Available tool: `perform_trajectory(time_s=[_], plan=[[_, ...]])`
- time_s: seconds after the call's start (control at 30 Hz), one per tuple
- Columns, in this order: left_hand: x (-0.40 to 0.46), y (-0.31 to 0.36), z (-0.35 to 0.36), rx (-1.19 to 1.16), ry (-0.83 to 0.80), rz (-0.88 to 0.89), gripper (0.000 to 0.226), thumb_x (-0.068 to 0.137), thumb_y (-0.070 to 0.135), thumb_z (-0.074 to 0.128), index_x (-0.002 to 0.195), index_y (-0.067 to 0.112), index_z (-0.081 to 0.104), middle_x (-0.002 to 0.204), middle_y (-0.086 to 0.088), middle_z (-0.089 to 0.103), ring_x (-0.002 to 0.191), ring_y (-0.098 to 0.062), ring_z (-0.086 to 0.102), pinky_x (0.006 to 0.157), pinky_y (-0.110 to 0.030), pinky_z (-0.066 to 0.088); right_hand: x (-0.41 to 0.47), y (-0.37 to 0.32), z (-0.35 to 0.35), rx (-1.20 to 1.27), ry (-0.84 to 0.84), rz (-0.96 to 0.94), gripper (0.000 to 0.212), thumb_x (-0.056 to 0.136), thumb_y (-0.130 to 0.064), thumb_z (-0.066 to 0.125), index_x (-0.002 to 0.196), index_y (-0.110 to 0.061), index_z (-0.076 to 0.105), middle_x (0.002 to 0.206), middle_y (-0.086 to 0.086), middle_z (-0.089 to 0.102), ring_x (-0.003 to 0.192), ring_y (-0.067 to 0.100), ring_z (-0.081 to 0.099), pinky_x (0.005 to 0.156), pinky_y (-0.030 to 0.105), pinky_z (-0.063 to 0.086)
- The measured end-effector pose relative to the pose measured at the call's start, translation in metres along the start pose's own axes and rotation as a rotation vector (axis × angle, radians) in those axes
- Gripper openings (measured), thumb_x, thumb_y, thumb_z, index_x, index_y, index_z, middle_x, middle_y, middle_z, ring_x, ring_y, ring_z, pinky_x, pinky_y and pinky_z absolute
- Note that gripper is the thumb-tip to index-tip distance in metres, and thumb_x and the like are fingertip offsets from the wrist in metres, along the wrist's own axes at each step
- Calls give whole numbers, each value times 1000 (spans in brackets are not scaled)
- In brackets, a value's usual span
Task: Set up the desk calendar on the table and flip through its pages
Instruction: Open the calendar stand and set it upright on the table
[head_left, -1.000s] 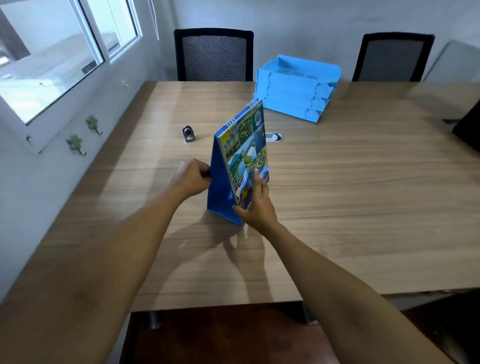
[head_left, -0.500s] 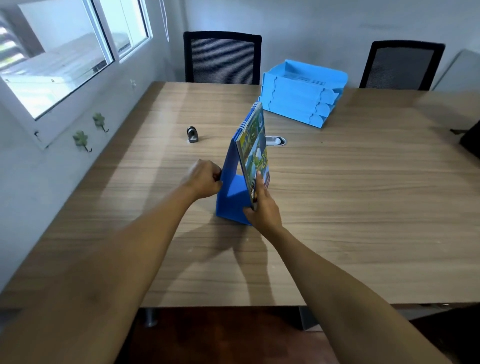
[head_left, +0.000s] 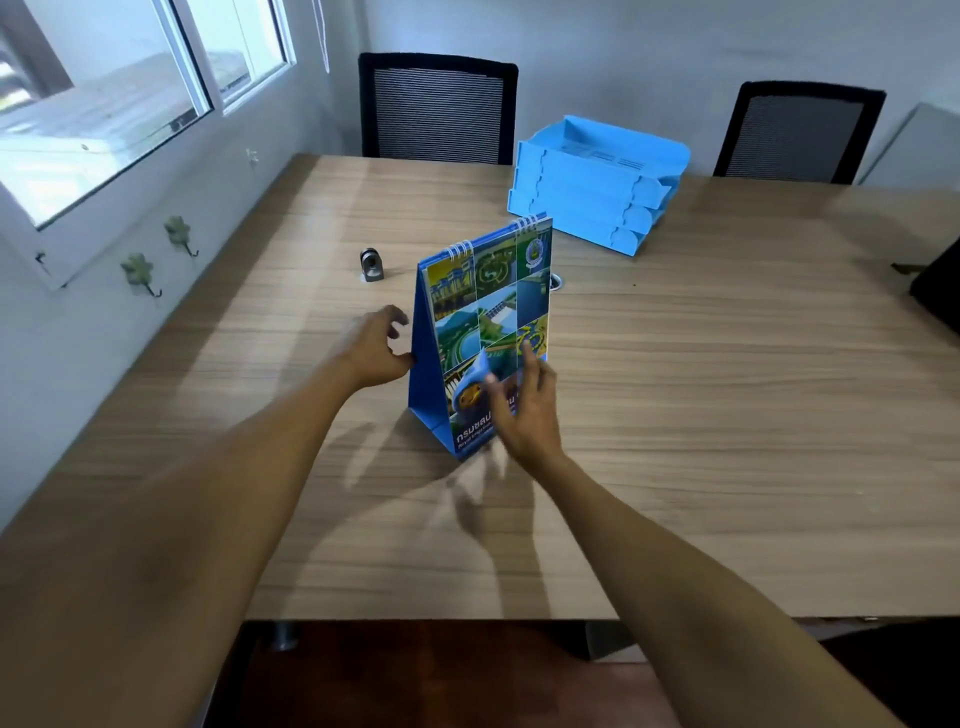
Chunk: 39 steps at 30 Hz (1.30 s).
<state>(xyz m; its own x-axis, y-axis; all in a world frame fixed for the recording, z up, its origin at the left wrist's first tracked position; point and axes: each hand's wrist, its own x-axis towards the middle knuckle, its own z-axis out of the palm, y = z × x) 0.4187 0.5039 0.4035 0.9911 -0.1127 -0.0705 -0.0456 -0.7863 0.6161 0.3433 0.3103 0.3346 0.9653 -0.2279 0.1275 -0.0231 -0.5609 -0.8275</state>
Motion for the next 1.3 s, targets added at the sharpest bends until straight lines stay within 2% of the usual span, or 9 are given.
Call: perform_trajectory(time_s=[0.13, 0.23, 0.33, 0.43, 0.57, 0.73, 0.87, 1.07, 1.3], plan=[[-22, -5, 13, -401, 158, -341, 9, 86, 21, 52, 87, 13, 55, 97, -8, 59, 91, -27, 62, 89, -42, 55, 50, -3, -32, 143, -3, 103, 63, 99, -41, 32, 154, -17, 13, 159, 14, 15, 147, 28, 16, 121, 46, 17], [-42, 12, 20, -791, -63, -544, 38, 98, 36, 33, 115, 9, 52, 113, -8, 52, 108, -25, 55, 98, -41, 46, 98, 11, -38, 327, -122, 251, 70, 90, -63, 28, 150, -26, 27, 156, 6, 30, 144, 23, 29, 117, 47, 28], [-51, 25, 29, -1060, -214, -551, 62, 97, 49, 22, 134, 3, 42, 137, -11, 49, 128, -27, 47, 108, -43, 38, 87, -23, -54, 434, -209, 327, 57, 99, -49, 17, 120, -12, 55, 105, 1, 66, 95, 16, 63, 72, 21, 55], [-51, 39, 42, -1120, -263, -476, 73, 91, 62, 20, 137, 11, 47, 135, -11, 55, 125, -25, 52, 108, -43, 41, 77, -35, -66, 493, -250, 309, 58, 102, -39, 11, 133, -9, 50, 100, 1, 59, 74, 5, 54, 58, 19, 44], [-51, 62, 53, -1202, -220, -414, 75, 92, 64, 6, 110, 20, 65, 86, -4, 75, 71, -16, 74, 61, -27, 59, 77, -17, -60, 610, -248, 333, 60, 102, -43, 11, 137, -10, 47, 106, 1, 61, 82, 9, 58, 66, 23, 47], [-32, 68, 54, -1251, -96, -443, 75, 86, 71, 4, 87, 25, 64, 72, -5, 72, 73, -27, 71, 78, -39, 54, 62, -7, -62, 693, -245, 348, 61, 100, -49, 13, 140, -14, 45, 124, 6, 59, 99, 20, 62, 72, 28, 53], [-15, 65, 45, -1183, -121, -451, 87, 76, 81, 4, 98, 26, 67, 110, -14, 70, 104, -33, 65, 100, -51, 46, 45, 1, -72, 672, -223, 278, 57, 103, -39, 6, 145, -15, 37, 122, 0, 53, 87, 3, 58, 51, 7, 50], [11, 48, 42, -1112, -146, -440, 104, 66, 88, 7, 133, 25, 55, 134, -14, 60, 116, -35, 61, 101, -56, 45, 34, 7, -73, 789, -206, 331, 61, 101, -46, 2, 154, -21, 17, 158, -1, 27, 145, 16, 27, 107, 23, 26], [-27, 64, 44, -1076, -105, -254, 76, 90, 64, -4, 105, 28, 61, 99, -1, 72, 77, -8, 75, 60, -17, 55, 28, 2, -63, 868, -157, 422, 63, 97, -56, 3, 154, -28, 7, 163, -8, 7, 150, 13, 9, 120, 39, 5]])
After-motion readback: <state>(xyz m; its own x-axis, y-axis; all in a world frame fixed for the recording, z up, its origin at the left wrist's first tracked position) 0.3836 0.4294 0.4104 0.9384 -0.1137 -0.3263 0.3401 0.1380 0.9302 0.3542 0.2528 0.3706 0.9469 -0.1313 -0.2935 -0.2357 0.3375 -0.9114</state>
